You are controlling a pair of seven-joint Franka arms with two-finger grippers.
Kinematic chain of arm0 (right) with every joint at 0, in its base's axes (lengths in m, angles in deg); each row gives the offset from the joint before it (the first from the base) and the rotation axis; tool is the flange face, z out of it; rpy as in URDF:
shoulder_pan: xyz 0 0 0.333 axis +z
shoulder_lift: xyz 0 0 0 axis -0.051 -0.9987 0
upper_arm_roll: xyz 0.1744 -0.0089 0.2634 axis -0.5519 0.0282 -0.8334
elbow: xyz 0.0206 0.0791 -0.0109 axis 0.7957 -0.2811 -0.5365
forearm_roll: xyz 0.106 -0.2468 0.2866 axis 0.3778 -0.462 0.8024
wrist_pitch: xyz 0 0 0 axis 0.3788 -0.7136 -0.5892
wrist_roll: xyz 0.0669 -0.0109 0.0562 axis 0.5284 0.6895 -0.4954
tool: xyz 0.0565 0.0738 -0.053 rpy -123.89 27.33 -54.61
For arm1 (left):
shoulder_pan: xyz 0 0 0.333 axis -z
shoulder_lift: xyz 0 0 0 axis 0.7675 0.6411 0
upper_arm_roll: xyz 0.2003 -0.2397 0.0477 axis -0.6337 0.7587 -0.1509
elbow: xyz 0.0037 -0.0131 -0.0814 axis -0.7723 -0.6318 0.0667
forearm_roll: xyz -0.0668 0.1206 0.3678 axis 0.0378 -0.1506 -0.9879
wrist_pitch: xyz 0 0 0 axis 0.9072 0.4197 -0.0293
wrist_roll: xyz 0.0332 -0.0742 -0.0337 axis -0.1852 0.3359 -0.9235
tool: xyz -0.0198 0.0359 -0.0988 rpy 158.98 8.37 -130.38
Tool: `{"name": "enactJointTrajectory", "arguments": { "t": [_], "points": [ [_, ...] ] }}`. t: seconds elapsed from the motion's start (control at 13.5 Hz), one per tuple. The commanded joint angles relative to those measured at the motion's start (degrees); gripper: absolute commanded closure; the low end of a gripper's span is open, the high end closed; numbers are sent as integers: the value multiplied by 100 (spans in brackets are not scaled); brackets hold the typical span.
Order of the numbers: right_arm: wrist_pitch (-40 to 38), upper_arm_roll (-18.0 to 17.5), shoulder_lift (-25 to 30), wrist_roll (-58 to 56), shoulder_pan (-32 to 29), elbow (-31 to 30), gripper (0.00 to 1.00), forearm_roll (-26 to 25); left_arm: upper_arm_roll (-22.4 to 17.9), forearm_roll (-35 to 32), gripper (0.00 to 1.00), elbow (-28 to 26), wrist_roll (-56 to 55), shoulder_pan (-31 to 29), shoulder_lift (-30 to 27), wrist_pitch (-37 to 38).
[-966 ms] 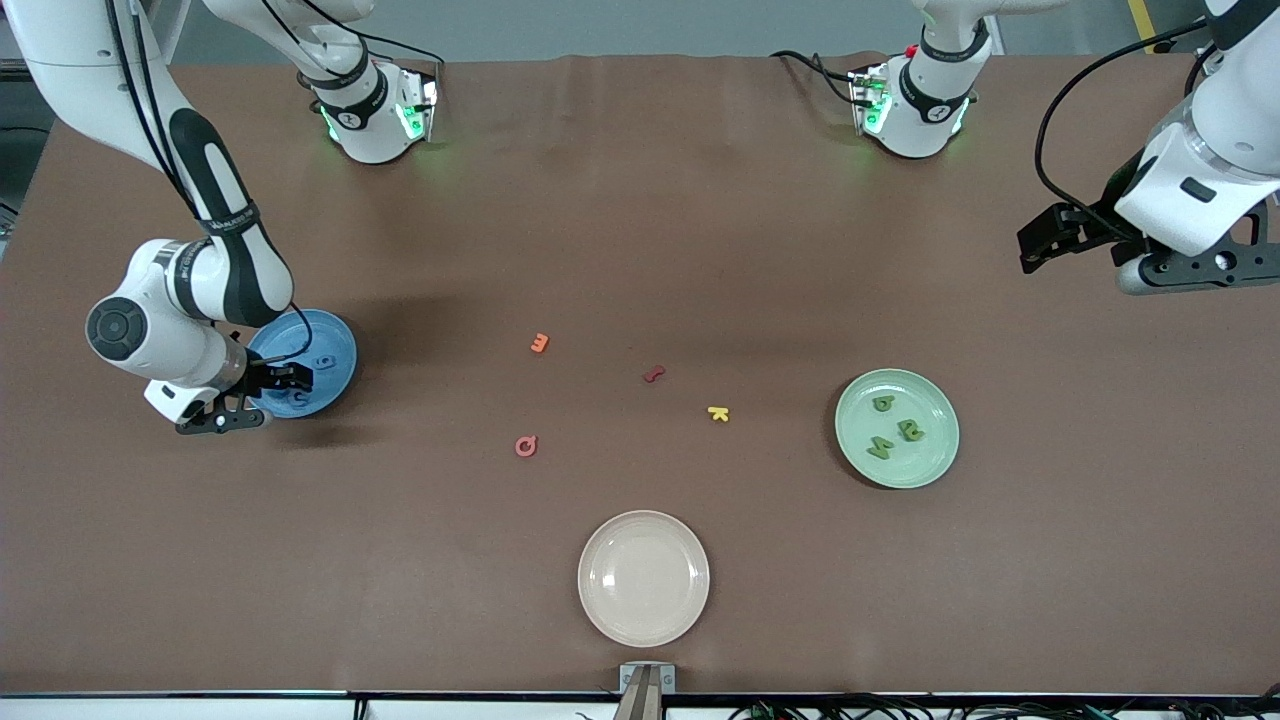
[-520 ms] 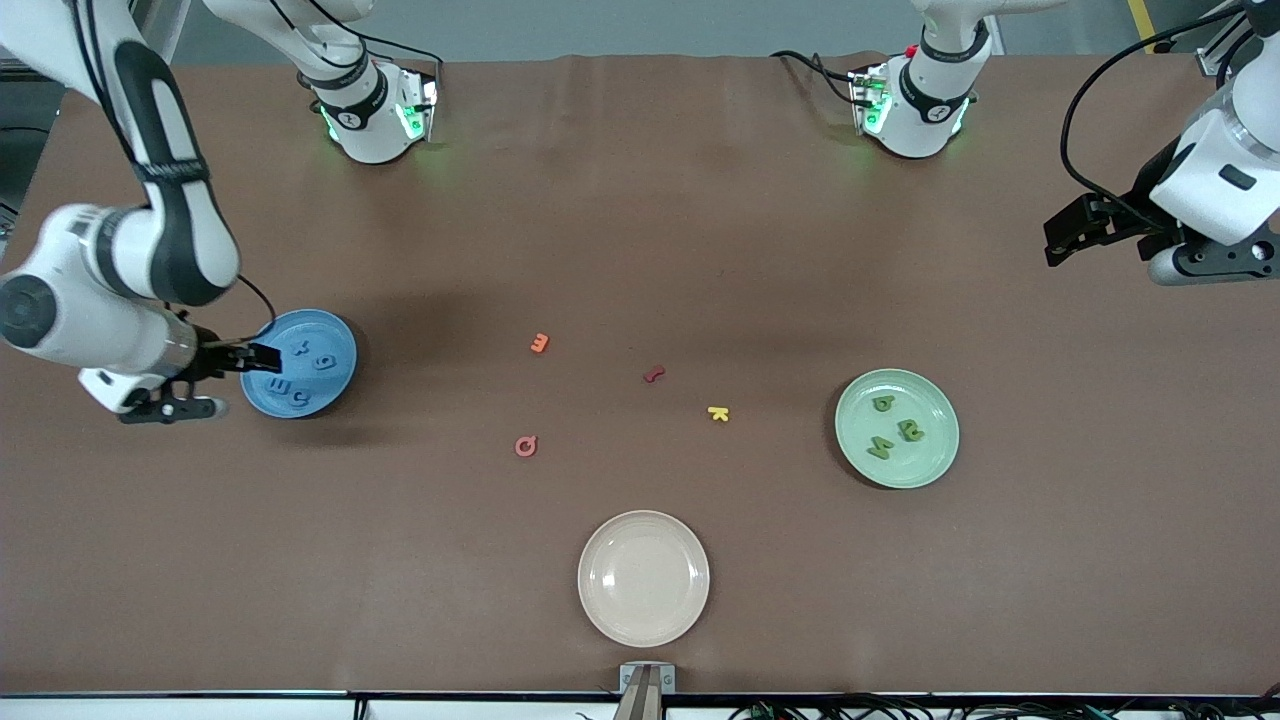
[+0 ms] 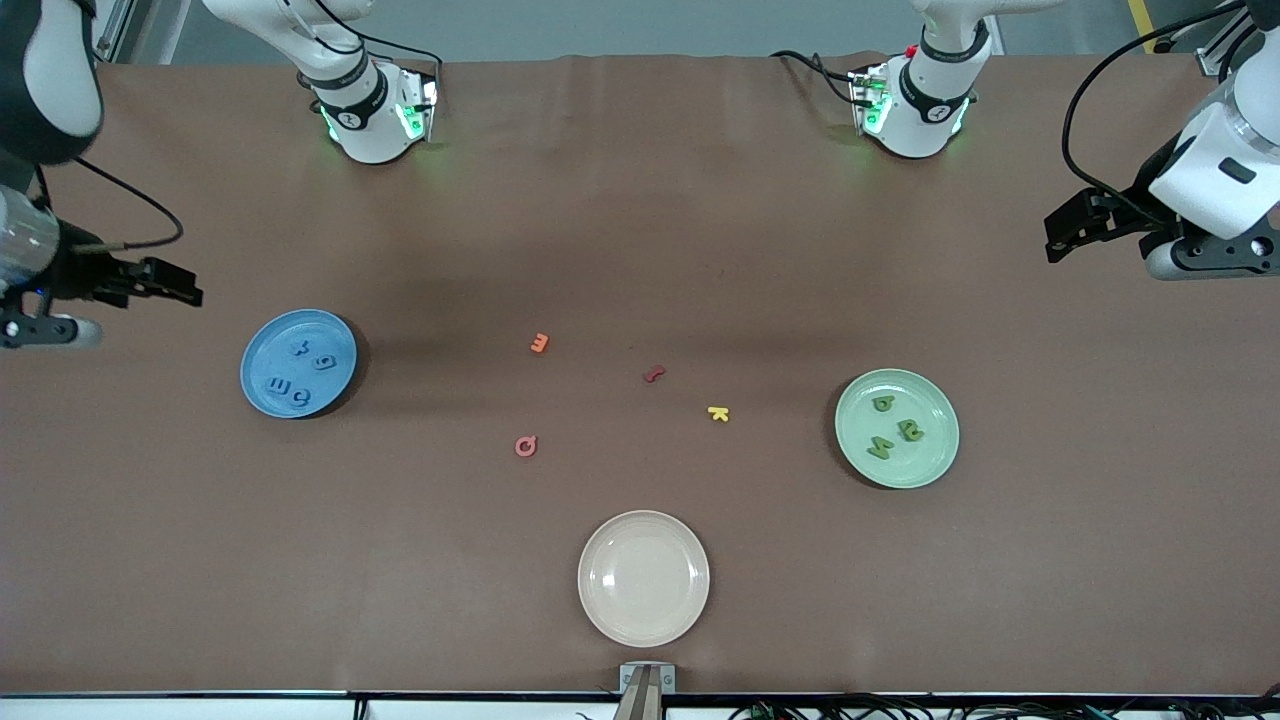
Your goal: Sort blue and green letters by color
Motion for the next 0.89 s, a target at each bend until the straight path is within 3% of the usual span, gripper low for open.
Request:
{"name": "enactJointTrajectory", "arguments": {
  "t": [0.0,0.3,0.82],
  "points": [
    [-658,-26,-101,248,171,822,2,-249,5,67,0,13,221,-32,-90,52],
    [-941,-26,-162,221,206,1412,0,-232,5,67,0,4,256,-32,-98,43],
    [-862,141,-180,186,-13,1633,0,-197,5,208,0,-417,265,-41,-546,-123]
  ]
}}
